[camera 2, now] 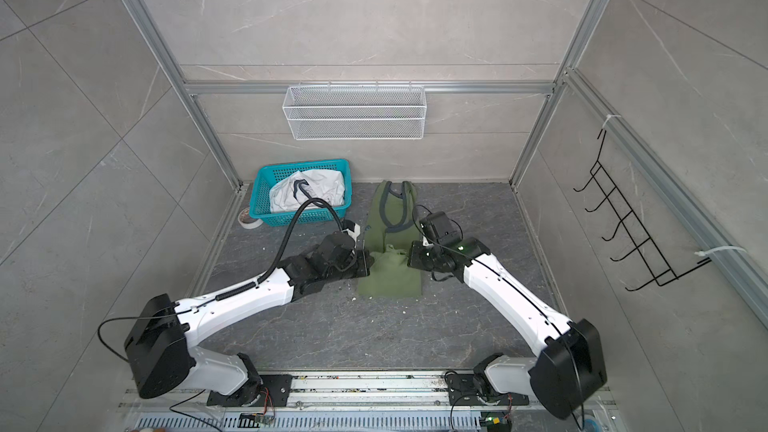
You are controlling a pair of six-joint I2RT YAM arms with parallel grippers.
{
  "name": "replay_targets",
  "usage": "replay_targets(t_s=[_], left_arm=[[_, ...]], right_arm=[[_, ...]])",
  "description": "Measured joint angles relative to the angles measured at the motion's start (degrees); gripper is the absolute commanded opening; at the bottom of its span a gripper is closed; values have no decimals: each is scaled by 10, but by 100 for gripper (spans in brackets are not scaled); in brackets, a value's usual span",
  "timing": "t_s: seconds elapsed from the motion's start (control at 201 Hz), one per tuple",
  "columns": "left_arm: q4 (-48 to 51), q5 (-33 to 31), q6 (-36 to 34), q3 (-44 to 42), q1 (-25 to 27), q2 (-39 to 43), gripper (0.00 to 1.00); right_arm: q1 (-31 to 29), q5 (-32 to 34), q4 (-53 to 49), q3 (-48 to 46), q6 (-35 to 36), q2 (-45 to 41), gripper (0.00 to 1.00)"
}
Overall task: Fold and stack the tank tops
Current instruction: 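Fold the held end away from the robot onto the strip with both grippers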
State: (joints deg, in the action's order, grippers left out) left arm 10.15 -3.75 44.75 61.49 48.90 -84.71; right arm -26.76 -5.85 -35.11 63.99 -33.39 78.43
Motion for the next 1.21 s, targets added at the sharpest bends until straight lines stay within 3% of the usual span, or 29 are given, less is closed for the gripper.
replay_targets(t_s=[0.443, 0.672, 0.811, 0.846, 0.951, 1.0, 1.065, 1.209], left_arm=[[1, 59, -26, 151, -104, -203, 4], [11, 82, -28, 213, -117, -269, 9], [17, 86, -32, 245, -118, -301, 18], [21, 86, -33, 252, -119, -309, 24], [37, 84, -41, 274, -121, -327, 46], [49, 83, -42, 282, -123, -331, 54], [70, 73, -45, 288, -126, -331, 64], [116, 40, -56, 272, -126, -294, 66]], right_arm=[[58, -23, 54, 124, 37, 208, 0], [73, -21, 58, 136, 39, 242, 0], [82, -21, 67, 147, 44, 275, 0], [85, -21, 67, 149, 45, 282, 8], [91, -23, 66, 156, 48, 299, 51], [92, -23, 64, 159, 52, 301, 61], [94, -21, 61, 161, 60, 299, 67], [94, -13, 60, 131, 67, 253, 71]])
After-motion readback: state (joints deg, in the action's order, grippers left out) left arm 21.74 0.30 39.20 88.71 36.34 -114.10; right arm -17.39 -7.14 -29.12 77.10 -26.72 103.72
